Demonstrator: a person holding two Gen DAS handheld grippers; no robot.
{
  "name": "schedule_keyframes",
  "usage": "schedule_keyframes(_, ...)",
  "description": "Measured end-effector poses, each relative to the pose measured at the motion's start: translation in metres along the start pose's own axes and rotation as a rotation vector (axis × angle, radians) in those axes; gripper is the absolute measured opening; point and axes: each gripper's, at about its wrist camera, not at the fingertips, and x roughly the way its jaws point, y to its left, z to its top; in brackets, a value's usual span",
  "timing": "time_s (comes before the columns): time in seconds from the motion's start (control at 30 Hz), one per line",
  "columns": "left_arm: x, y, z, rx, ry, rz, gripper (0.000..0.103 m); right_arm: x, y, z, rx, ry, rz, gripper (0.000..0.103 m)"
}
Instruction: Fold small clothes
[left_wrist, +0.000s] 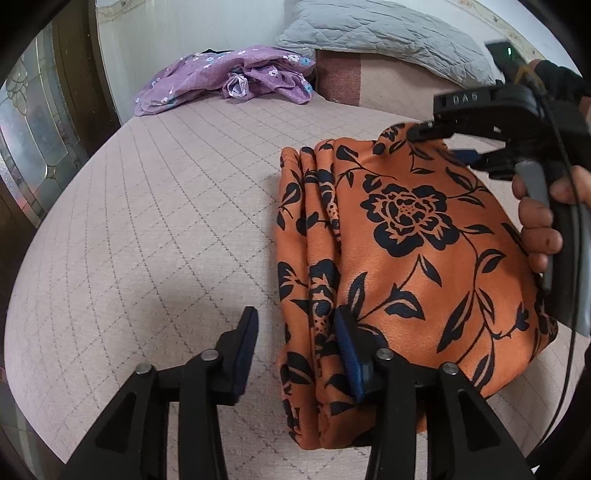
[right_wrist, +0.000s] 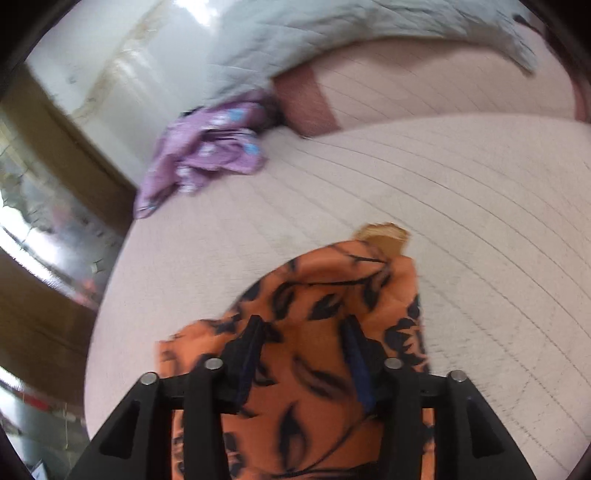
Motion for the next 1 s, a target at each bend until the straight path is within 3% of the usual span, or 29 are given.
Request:
schedule_keyframes(0.13,0.002,0.002,0.001,-0.002,0.0,0.016,0.056,0.008,0.019,-0.008,-0.097,-0.022,-0.085,0.052)
schedule_keyframes(0.2,0.002,0.002,0.001,0.001,-0.002,0.027,0.059,0.024,0.014,-0.011,-0.097,0.025,-0.118,0.068)
schedule_keyframes(0.27,0.0,0.004,0.002,0.001,-0.008,0.025,0.059,0.027,0.006,-0.009,-0.06,0.058,-0.098,0.068)
schedule_keyframes(0.4,-0.015,0.017,0.009,-0.057,-0.076,-0.014,0.06,-0.009,-0.002,-0.01,-0.019,-0.004,-0.022,0.068)
schedule_keyframes(0.53,-0.029,0.03,0.015,-0.116,-0.16,-0.031,0.079,-0.047,-0.018,-0.022,-0.018,-0.043,0.041,0.07)
schedule_keyframes(0.8,-0.02,0.018,0.02,-0.067,-0.144,0.031,0.079,-0.082,-0.078,-0.057,0.066,-0.015,0.07,0.07)
schedule_keyframes(1.0,-0.017,0.008,0.015,-0.042,-0.131,0.067,0.08,-0.087,-0.093,-0.087,0.094,0.073,0.153,0.07)
